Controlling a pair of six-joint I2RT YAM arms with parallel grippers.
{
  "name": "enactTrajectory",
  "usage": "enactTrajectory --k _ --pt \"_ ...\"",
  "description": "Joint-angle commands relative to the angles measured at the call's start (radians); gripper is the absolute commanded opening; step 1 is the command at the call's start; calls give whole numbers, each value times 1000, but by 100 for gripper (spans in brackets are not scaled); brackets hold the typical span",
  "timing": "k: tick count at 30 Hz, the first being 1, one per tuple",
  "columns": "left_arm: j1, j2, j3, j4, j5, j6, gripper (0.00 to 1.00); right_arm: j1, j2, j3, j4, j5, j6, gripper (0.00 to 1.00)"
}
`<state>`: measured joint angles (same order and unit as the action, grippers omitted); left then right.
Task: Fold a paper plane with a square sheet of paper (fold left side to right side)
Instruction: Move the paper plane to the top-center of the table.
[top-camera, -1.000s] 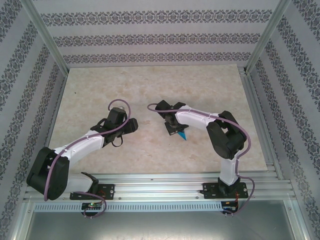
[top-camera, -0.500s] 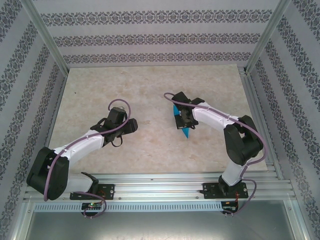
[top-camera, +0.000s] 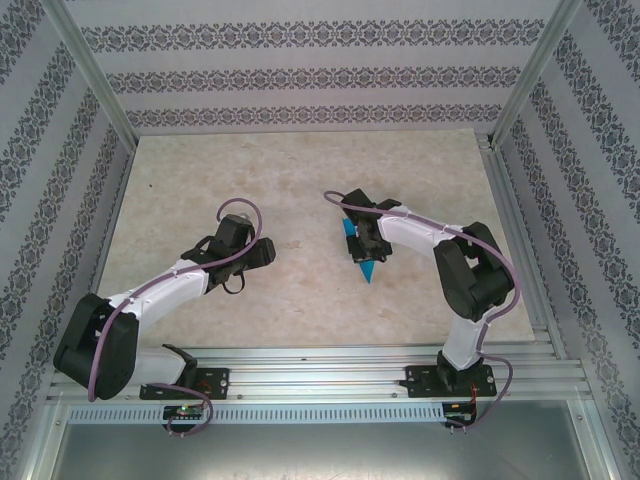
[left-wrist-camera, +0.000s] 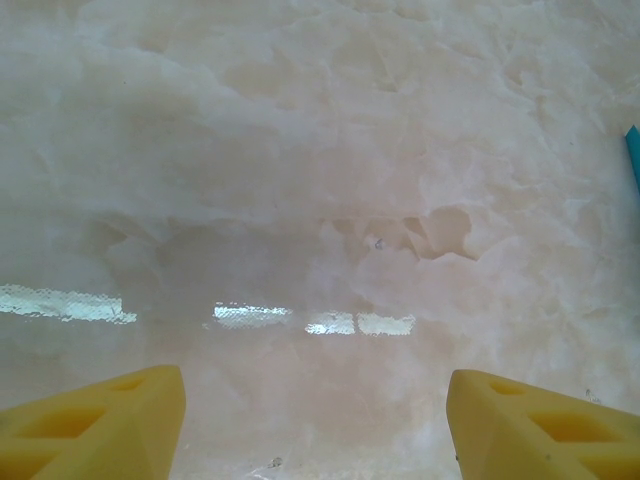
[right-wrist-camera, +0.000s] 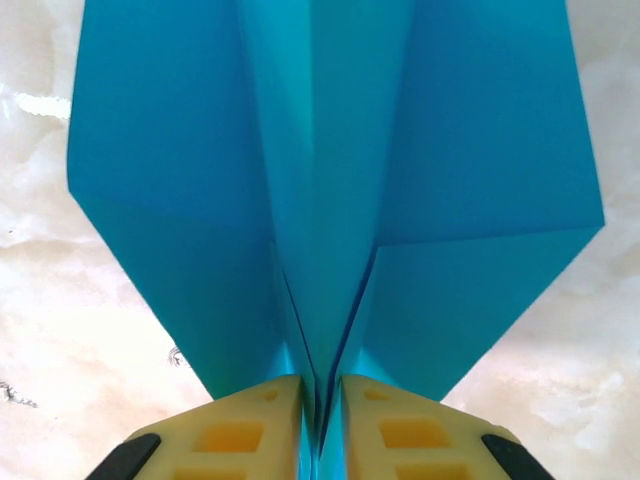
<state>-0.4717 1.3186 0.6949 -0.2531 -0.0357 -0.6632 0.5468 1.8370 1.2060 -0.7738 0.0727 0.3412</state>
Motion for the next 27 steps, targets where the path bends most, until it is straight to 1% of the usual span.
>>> enactTrajectory --k 1,5,9,12,14,18,21,27 --pt "8 6 32 -19 -10 16 71 -10 30 9 19 0 -7 19" --pt "8 8 35 -22 -12 17 71 -11 58 21 23 2 -11 20" --pt "8 6 35 -25 -12 19 71 -12 91 37 19 24 -12 25" --pt "8 4 35 -29 -14 20 71 -19 106 44 26 24 -14 25" --pt "7 4 34 -31 -17 21 71 -32 114 52 39 9 -16 22" --pt "7 -5 36 -41 -24 24 71 -54 134 98 40 -4 -25 9" --pt "8 -25 38 -56 -34 30 71 -67 142 154 19 9 -40 6" --pt "8 -90 14 -76 -62 55 72 -119 194 305 -31 16 -75 7"
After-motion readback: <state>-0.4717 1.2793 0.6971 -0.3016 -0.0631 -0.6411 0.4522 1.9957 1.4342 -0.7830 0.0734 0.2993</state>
